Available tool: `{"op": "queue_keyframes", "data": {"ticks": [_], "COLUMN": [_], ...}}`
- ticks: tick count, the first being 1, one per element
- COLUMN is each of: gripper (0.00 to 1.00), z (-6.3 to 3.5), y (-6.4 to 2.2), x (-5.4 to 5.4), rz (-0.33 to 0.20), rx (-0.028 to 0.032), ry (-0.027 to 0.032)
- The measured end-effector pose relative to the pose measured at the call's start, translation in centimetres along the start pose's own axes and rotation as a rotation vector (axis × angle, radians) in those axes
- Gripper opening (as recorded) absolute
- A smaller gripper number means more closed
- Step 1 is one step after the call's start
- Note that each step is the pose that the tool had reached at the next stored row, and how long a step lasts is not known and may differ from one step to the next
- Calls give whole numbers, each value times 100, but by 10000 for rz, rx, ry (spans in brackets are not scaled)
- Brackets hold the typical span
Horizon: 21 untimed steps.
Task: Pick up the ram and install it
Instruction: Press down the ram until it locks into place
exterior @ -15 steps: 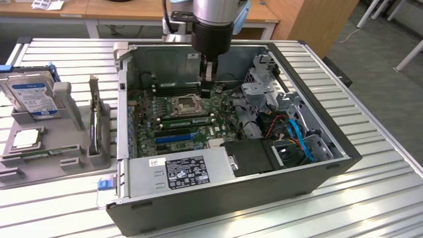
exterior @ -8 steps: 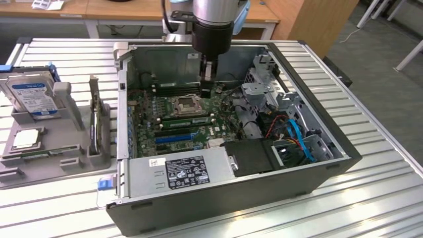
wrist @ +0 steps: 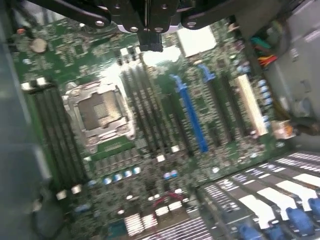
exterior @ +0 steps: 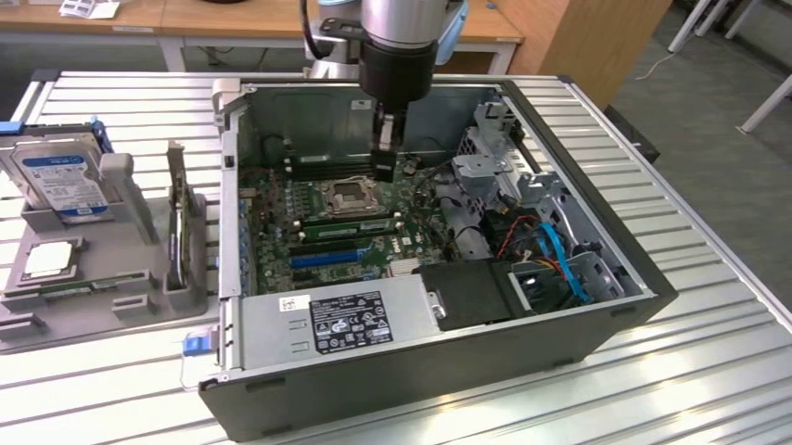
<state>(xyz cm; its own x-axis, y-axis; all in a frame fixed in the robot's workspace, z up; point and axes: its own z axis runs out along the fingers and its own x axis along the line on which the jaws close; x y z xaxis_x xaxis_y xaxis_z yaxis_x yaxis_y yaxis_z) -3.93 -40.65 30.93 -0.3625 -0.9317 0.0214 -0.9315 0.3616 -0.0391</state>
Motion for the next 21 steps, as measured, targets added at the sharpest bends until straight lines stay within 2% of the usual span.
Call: {"op": "queue_keyframes", "data": {"ticks": [1,2,5,21], "gripper": [10,10,10,10], "z": [0,1,0,0], "y": [0,0,0,0], "x": [0,0,0,0], "rz": [20,41,254,3162], "rx": [-66,-107,-111,-132], "ry": [-168,-273,-267,-167]}}
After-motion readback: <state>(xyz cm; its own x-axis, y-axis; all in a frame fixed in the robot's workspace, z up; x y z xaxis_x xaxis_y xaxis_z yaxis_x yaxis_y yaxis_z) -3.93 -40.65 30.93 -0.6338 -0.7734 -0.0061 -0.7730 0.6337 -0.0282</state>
